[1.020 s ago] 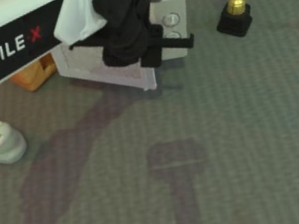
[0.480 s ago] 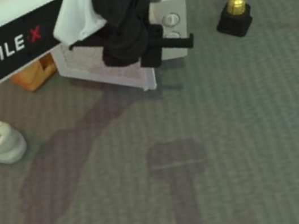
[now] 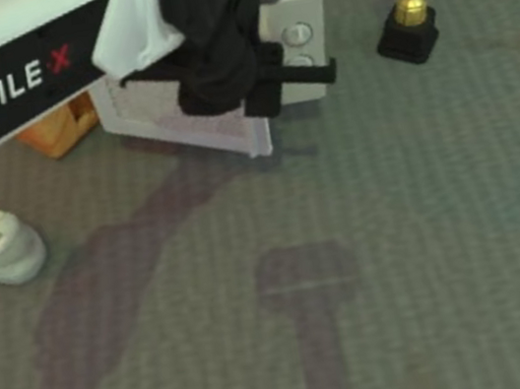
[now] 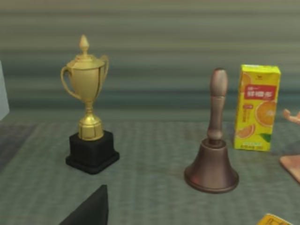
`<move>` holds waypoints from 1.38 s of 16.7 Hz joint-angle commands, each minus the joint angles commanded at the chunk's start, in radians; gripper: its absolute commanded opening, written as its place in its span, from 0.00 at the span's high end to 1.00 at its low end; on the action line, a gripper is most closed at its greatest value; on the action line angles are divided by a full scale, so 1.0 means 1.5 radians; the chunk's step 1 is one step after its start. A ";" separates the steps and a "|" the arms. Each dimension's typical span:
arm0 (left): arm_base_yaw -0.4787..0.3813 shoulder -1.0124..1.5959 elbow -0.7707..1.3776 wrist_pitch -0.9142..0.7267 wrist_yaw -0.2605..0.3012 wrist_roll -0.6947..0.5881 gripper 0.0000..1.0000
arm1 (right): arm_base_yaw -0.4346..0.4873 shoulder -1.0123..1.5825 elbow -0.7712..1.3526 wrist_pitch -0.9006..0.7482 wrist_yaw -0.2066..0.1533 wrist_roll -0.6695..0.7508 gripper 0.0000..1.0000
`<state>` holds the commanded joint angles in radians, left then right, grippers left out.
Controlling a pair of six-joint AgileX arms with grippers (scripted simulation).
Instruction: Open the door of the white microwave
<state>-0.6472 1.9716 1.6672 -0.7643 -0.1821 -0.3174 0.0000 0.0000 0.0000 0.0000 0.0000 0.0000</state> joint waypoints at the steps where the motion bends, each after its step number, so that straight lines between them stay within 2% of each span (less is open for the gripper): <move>1: 0.000 0.000 0.000 0.000 0.000 0.000 1.00 | 0.000 0.000 0.000 0.000 0.000 0.000 0.00; 4: -0.004 0.000 -0.003 0.001 0.005 0.000 1.00 | 0.000 0.000 0.000 0.000 0.000 0.000 0.00; 11: 0.015 -0.059 -0.082 0.035 0.042 0.077 1.00 | 0.000 0.000 0.000 0.000 0.000 0.000 0.00; 23: 0.015 -0.059 -0.082 0.035 0.042 0.077 1.00 | 0.000 0.000 0.000 0.000 0.000 0.000 0.00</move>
<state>-0.6243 1.8832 1.5443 -0.7125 -0.1184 -0.2012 0.0000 0.0000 0.0000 0.0000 0.0000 0.0000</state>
